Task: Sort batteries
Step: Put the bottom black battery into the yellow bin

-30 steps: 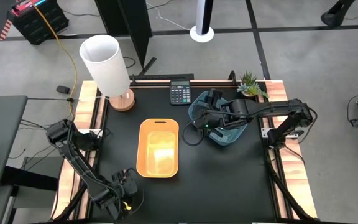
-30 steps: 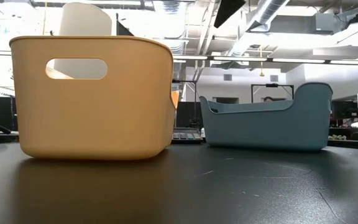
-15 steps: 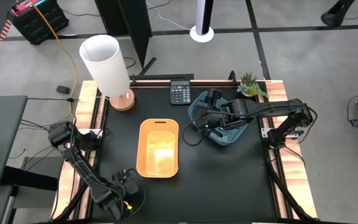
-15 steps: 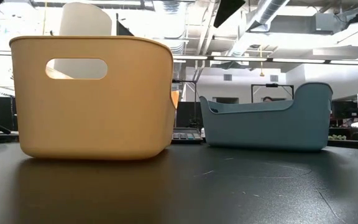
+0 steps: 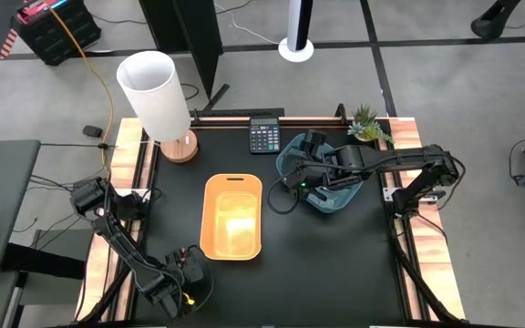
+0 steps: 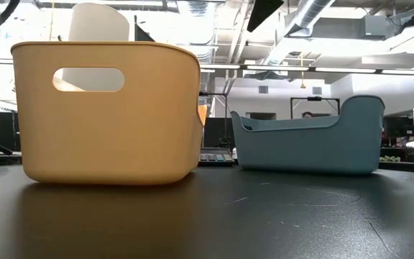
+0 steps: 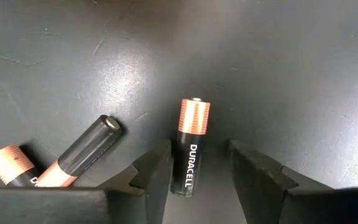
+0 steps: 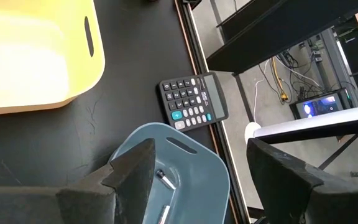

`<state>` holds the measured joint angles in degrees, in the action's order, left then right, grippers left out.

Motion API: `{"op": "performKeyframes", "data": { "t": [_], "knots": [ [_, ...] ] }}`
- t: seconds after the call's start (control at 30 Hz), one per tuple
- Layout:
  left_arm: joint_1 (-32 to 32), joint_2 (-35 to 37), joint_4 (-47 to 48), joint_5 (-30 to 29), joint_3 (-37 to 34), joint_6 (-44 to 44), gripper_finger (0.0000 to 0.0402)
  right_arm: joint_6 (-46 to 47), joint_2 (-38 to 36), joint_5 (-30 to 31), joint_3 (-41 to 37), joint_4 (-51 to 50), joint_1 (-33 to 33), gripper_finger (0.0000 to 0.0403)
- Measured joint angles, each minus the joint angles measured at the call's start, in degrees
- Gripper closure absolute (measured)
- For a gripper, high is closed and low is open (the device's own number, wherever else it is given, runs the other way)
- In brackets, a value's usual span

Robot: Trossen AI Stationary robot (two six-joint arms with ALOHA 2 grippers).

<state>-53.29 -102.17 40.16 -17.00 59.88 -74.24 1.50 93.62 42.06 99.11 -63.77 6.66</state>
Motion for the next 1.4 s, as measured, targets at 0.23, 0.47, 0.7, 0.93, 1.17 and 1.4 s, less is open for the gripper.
{"op": "performKeyframes", "data": {
  "t": [0.23, 0.47, 0.7, 0.93, 1.17, 1.4],
  "knots": [
    [0.1, -0.1, -0.2, -0.1, -0.1, -0.5, 0.0311, 0.0, 0.0, 0.0, 0.0, 0.0, 0.0, 0.0133],
    [0.1, -0.1, -0.9, 0.0, -0.1, -0.6, 0.0357, 0.1, 0.0, 0.0, 0.0, 0.0, 0.0, 0.0133],
    [0.2, 0.0, -0.4, 0.7, 0.3, -0.9, 0.0358, 0.0, 0.0, 0.0, 0.0, 0.0, 0.0, 0.0133],
    [0.2, -0.1, 1.7, 1.9, 3.2, -0.7, 0.0358, -0.2, 0.0, 0.0, 0.0, 0.0, 0.0, 0.0133],
    [-0.6, 2.9, 6.5, 1.1, 7.7, 0.3, 0.0358, -0.5, 0.0, 0.0, 0.0, 0.0, 0.0, 0.0133],
    [-2.2, 8.6, 7.0, -9.0, 13.0, 9.6, 0.0358, -0.5, 0.0, 0.0, 0.0, 0.0, 0.0, 0.0133]
  ]
}}
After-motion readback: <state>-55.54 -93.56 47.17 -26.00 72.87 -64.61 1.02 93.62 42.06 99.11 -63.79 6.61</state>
